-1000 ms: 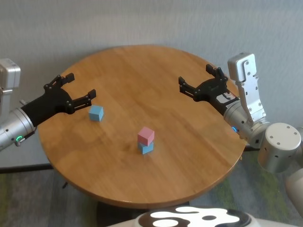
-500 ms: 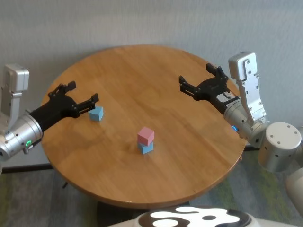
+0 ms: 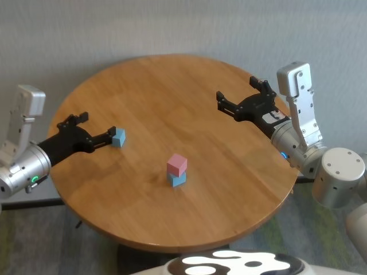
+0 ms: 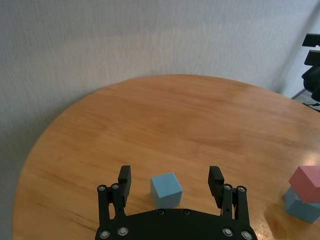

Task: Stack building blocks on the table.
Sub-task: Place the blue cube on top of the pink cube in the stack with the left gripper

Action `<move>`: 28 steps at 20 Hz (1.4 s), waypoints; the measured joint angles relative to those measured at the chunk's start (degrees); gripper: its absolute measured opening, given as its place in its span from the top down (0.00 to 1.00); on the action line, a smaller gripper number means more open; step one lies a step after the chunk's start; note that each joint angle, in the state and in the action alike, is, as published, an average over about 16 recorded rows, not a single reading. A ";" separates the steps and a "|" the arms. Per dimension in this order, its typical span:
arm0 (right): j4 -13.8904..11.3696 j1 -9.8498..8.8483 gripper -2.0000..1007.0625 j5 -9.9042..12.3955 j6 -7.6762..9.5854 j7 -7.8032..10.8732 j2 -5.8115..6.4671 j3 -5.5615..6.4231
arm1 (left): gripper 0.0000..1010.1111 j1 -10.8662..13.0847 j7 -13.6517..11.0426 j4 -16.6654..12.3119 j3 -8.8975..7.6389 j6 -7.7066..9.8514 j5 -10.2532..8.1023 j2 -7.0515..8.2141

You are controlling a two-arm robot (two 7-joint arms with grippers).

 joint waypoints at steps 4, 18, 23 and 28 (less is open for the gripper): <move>-0.02 0.02 0.00 0.04 0.02 0.00 -0.01 0.01 | 0.01 -0.82 0.07 1.48 0.64 0.75 1.23 -0.65; -0.06 0.06 0.00 0.11 0.05 0.00 -0.05 0.03 | 0.01 -4.45 -0.33 8.56 1.97 -0.58 4.36 -4.01; -0.06 0.06 0.00 0.13 0.05 0.00 -0.05 0.03 | 0.01 -5.24 -0.27 10.26 1.99 -1.47 5.52 -4.66; -0.06 0.07 0.00 0.15 0.05 0.00 -0.06 0.03 | 0.01 -5.69 -0.23 11.26 1.93 -1.97 6.70 -4.90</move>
